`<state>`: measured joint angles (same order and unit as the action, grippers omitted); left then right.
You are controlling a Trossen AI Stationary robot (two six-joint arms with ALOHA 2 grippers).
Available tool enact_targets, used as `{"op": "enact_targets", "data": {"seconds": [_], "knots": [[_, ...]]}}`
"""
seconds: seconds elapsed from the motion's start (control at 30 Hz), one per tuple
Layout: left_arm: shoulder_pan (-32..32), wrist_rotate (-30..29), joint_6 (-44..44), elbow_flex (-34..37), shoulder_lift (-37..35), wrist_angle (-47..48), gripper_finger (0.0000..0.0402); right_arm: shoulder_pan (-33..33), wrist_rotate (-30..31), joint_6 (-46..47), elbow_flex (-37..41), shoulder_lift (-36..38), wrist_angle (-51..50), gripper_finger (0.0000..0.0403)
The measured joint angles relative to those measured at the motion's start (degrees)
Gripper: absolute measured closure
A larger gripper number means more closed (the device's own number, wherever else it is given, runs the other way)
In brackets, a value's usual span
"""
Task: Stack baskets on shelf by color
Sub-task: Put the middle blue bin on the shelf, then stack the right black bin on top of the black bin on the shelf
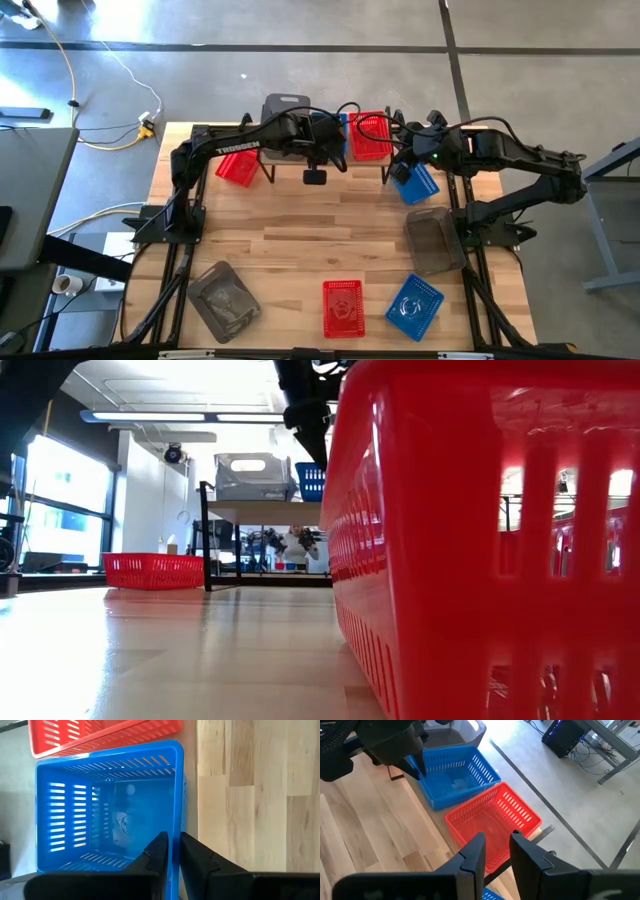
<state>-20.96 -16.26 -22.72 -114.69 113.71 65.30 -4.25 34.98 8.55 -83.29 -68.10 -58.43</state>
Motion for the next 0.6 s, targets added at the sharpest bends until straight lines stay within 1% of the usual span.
{"op": "enact_targets", "data": {"seconds": [0.23, 0.4, 0.5, 0.6], "knots": [[0.0, 0.9, 0.1, 0.0, 0.0, 1.3, 0.0331, 0.0, -0.1, 0.3, 0.0, 0.0, 0.0, 0.0327], [0.3, 1.4, 2.7, 0.0, 0.0, 1.6, 0.0293, 0.0, -0.5, 0.8, 0.0, 0.0, 0.0, 0.0327], [0.4, 2.5, 4.0, 0.0, -0.3, 1.6, 0.0270, 0.0, -1.2, 2.6, 0.0, 0.1, 0.0, 0.0327], [0.8, 2.3, 5.6, -0.1, -0.7, 1.5, 0.0250, 0.0, -2.5, 4.1, 0.0, 0.5, 0.0, 0.0327]]}}
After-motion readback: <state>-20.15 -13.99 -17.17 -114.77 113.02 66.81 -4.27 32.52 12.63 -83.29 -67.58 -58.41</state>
